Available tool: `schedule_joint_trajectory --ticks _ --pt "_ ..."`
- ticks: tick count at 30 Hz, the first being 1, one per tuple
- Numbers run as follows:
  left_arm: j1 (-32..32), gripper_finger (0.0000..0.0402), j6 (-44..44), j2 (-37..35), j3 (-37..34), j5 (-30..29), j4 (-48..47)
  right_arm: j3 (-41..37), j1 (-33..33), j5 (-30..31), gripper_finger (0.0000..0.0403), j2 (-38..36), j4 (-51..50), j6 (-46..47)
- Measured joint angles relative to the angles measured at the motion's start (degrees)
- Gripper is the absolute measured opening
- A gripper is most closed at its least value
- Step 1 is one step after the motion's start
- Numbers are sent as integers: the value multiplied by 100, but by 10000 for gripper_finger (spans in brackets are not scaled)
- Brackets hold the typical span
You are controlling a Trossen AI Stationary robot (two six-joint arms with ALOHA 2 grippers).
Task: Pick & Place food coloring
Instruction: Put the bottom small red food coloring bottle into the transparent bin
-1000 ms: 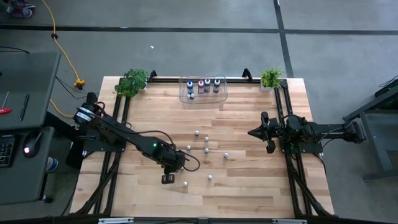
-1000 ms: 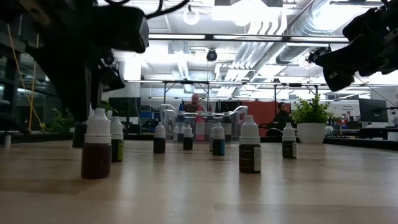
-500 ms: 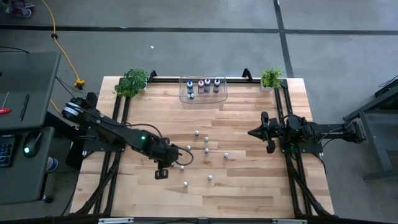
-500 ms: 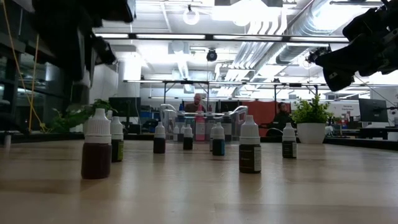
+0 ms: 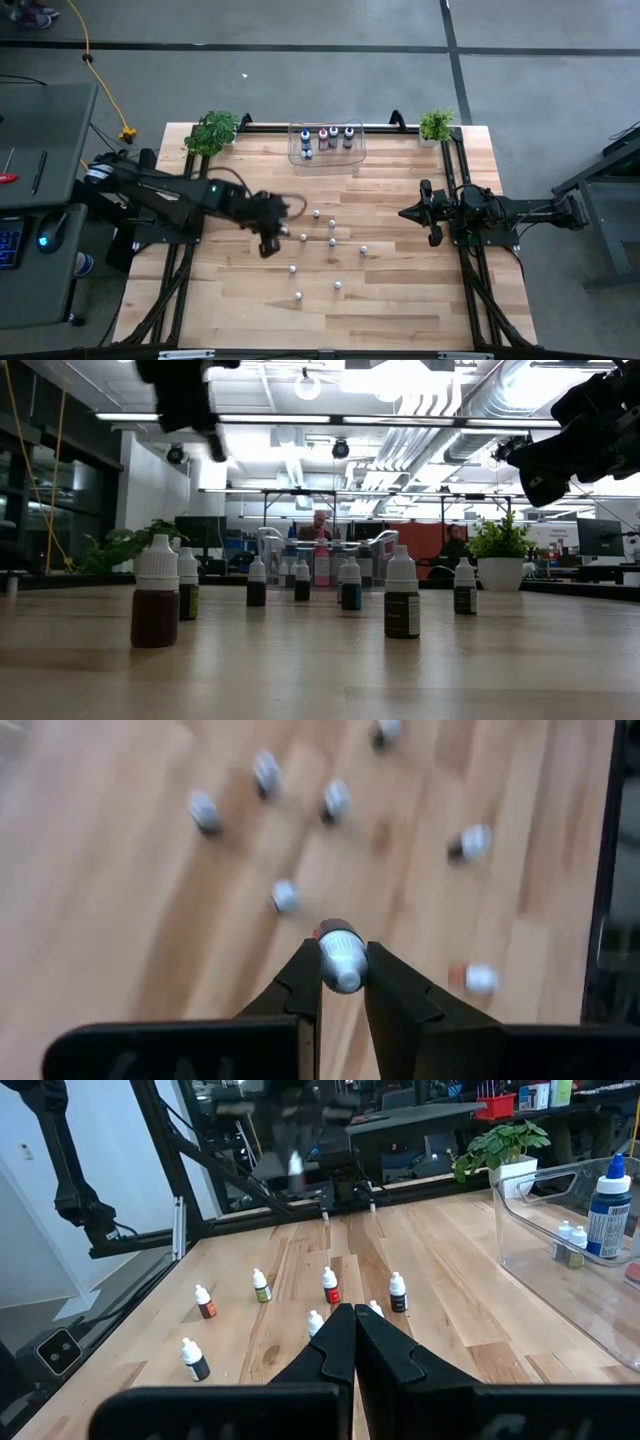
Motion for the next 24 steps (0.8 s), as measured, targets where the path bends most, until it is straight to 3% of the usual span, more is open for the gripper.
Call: schedule_joint_trajectory --ticks 10,24 --pt "1241 42 320 571 1421 -233 -508 0 -1 0 0 0 5 0" --pt "2760 42 428 2424 3480 -315 -1310 0 -1 0 0 25 3 0"
